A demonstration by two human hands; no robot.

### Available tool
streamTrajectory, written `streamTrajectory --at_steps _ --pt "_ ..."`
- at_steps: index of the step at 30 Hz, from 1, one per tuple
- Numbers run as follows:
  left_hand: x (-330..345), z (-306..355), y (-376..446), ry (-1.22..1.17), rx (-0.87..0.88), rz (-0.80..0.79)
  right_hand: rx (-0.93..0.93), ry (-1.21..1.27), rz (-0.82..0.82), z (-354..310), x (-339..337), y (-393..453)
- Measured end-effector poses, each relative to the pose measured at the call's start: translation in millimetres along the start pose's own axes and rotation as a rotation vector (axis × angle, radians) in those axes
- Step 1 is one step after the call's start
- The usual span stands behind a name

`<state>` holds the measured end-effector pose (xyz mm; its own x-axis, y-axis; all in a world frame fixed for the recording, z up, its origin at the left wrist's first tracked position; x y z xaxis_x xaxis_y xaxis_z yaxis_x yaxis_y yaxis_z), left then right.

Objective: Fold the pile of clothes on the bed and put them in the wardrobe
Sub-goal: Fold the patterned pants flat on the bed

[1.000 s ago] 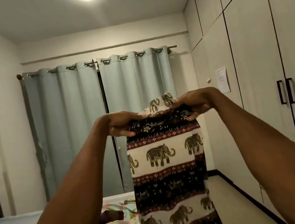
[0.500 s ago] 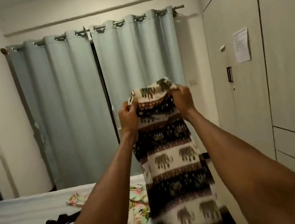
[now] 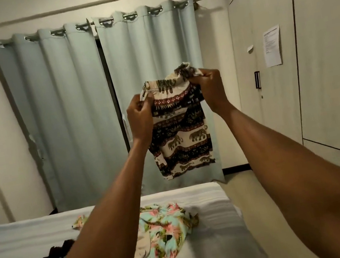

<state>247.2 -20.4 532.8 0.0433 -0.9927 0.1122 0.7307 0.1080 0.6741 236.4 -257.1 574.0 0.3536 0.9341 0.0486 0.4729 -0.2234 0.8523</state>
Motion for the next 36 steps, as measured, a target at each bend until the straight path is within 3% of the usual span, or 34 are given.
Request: streamTrajectory --at_steps 5,10,16,19,24,28,31,36 --pt "-38.4 -25.7 -135.3 0.07 -0.182 -0.026 0.173 -0.087 -0.074 -12.6 -15.8 -154.4" --pt "-100.3 -106.9 -328.1 0.471 -0.42 -0.113 0.496 -0.323 -0.211 17.3 -42.1 -386.8" --pt "-149.2 -167.1 -545.6 0.775 -0.562 -0.437 0.826 -0.493 -0.502 20.1 -60.5 -633.5" --pt "-160.2 -163.4 -601.7 0.827 -0.514 -0.566 0.873 -0.527 -0.585 1.5 -68.2 -698.0" --pt "-164.9 -150.8 -644.4 0.912 -0.403 -0.766 0.827 -0.595 -0.639 -31.5 -82.3 -745.8" --pt "-169.3 -148.1 -672.0 0.916 -0.412 -0.845 0.731 -0.663 -0.649 -48.4 -93.5 -770.0" --pt "-171.5 -162.4 -706.0 0.844 -0.59 -0.95 0.845 -0.598 -0.714 -48.7 -98.7 -803.8" --pt "-185.4 -172.7 -772.1 0.637 -1.282 -1.183 1.211 -0.353 -1.082 -53.9 -79.0 -852.0"
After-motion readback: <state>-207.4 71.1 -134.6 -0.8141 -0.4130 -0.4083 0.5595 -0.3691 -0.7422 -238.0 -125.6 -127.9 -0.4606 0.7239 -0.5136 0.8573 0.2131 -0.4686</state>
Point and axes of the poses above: each hand's wrist, its own y-axis towards the middle knuckle, its own x-axis out of the palm, z = x × y, the point moved 10 cm from there along y, towards the middle knuckle, and after that the axes turned 7 degrees about -x, right-handed, at the moved point
